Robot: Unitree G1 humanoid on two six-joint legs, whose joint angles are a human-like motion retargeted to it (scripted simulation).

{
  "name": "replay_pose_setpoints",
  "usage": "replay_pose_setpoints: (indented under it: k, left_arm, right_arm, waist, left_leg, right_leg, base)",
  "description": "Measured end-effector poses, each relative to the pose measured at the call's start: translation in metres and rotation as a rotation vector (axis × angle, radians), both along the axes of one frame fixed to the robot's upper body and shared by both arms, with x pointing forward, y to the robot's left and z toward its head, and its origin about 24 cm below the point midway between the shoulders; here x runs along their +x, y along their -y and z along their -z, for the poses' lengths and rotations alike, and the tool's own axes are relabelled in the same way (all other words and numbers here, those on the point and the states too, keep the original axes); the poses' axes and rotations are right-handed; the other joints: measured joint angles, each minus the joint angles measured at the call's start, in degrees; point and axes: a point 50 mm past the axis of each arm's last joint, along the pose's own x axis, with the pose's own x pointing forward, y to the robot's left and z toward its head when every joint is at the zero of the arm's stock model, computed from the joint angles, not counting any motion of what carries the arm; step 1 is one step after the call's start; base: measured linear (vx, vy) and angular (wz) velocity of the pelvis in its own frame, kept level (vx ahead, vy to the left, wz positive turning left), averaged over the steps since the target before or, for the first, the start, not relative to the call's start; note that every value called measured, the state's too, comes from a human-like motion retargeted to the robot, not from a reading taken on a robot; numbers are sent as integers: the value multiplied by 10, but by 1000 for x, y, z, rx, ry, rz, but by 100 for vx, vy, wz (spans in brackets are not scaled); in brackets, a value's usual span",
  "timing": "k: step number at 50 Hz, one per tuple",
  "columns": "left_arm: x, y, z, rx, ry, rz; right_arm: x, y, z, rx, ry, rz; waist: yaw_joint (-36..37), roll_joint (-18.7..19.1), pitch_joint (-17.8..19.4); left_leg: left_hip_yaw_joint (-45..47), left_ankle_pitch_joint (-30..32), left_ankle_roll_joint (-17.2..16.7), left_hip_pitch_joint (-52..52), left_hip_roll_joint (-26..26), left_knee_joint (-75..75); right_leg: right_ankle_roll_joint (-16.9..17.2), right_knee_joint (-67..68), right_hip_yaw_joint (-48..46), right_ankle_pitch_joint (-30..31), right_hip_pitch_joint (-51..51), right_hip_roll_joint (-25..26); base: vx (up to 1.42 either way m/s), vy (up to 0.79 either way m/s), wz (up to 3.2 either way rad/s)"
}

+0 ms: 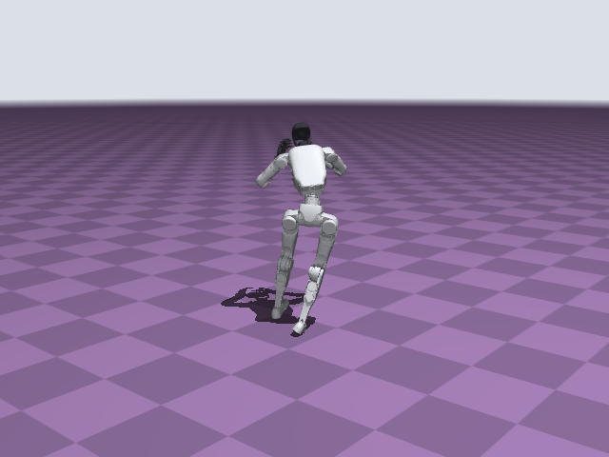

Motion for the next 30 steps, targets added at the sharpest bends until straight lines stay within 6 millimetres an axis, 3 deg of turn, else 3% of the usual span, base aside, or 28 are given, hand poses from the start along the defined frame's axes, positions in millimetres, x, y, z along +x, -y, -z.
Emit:
replay_pose_setpoints:
  k: [2, 4, 7, 8, 10, 12, 15, 17, 20, 22, 25, 28, 30]
  left_arm:
    - [3, 0, 5, -11, -16, -49]
    - [0, 3, 5, -9, -6, -55]
    - [-4, 7, 2, -1, 15, -46]
    - [-5, 8, 2, -1, 18, -34]
    - [-7, 8, 1, -4, 19, -17]
    - [-7, 7, 2, -9, 27, -19]
    - [-7, 7, 2, -5, 37, -28]
    - [-9, 4, 3, -24, 20, 11]
    - [-13, 3, -2, -10, 58, -10]
    - [-14, 5, -7, 6, 89, -42]
    - [-14, 4, -11, 26, 90, -76]
    - [-14, 6, -11, 50, 85, -107]
    - [-14, 7, -10, 61, 79, -115]
  right_arm:
    - [2, 4, 4, 18, -17, -3]
    - [0, 4, 3, 4, -1, 23]
    - [-2, 4, -1, -19, 34, 68]
    - [-3, 3, -2, -25, 47, 86]
    - [-4, 4, -3, -25, 66, 100]
    - [-3, 5, -5, -2, 110, 162]
    - [7, 18, -28, 201, 386, 629]
    - [-4, 7, -1, -5, 81, 105]
    - [-5, 9, -3, 3, 78, 98]
    - [-3, 8, -10, 43, 141, 193]
    - [-5, 7, -7, 23, 81, 75]
    - [-7, 9, -11, 43, 91, 64]
    - [-6, 10, -12, 47, 90, 69]
  waist:
    - [1, 21, 0]
    - [-3, 40, 0]
    - [-17, 44, 0]
    - [-21, 46, 0]
    - [-27, 52, 0]
    - [-39, 60, 0]
    - [-64, 61, 0]
    - [-86, 62, 0]
    - [-100, 38, 0]
    - [-111, 26, 0]
    - [-123, 21, 0]
    - [-112, 26, 0]
    - [-114, 20, 0]
  left_leg:
    - [-19, 50, 0, 34, -9, -22]
    - [-38, 72, 3, 24, 4, 6]
    - [-20, 18, 12, -38, 9, 139]
    - [-7, -3, 13, -52, 5, 179]
    - [23, -29, 14, -55, 11, 218]
    - [51, -41, 23, -40, 15, 225]
    - [95, -51, 36, -4, 13, 210]
    - [118, -68, 35, 42, 6, 200]
    - [169, -92, 23, 86, 6, 202]
    - [199, -103, 33, 94, 4, 242]
    - [225, -78, 46, 81, 22, 374]
    - [205, 27, 16, 13, 55, 539]
    - [168, 52, 0, -35, 31, 611]
  right_leg:
    - [-3, 83, 6, -7, -10, -6]
    - [-9, 212, -7, 24, -77, -2]
    - [-1, 399, -42, 85, -200, -49]
    - [-1, 442, -51, 81, -231, -81]
    - [-37, 474, -85, 42, -270, -144]
    - [-62, 431, -118, 14, -288, -189]
    - [-46, 268, -158, 20, -288, -215]
    - [-14, 113, -214, 24, -243, -223]
    - [0, -82, -314, 26, -198, -217]
    - [0, -133, -360, 43, -169, -221]
    - [-26, -126, -362, 62, -131, -222]
    - [-59, -29, -301, 41, -152, -209]
    - [-55, 39, -262, 21, -168, -215]
  base:
    - [62, 34, -93]
    - [45, 8, -65]
    - [45, -2, -60]
    - [51, 13, -75]
    - [52, 16, -89]
    - [48, 13, -80]
    - [50, 6, -73]
    - [59, -3, -63]
    - [54, -22, -101]
    - [60, -15, -94]
    - [65, -10, -120]
    - [60, -9, -194]
    - [59, -2, -184]
